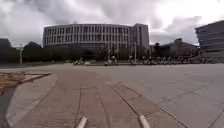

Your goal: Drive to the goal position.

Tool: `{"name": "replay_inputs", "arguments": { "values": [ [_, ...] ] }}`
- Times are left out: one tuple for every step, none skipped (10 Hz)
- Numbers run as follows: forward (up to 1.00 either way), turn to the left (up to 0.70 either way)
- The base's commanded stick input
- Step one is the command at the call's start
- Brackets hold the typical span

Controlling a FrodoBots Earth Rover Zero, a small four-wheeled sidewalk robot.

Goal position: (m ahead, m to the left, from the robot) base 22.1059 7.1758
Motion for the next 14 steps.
{"name": "replay_inputs", "arguments": {
  "values": [
    [0.7, 0.01],
    [0.7, 0.01],
    [0.7, 0.01],
    [0.7, 0.01],
    [0.7, 0.04],
    [0.7, 0.22],
    [0.7, 0.33],
    [0.7, 0.36],
    [0.7, 0.36],
    [0.7, 0.36],
    [0.7, 0.36],
    [0.7, 0.36],
    [0.7, 0.3],
    [0.7, 0.01]
  ]
}}
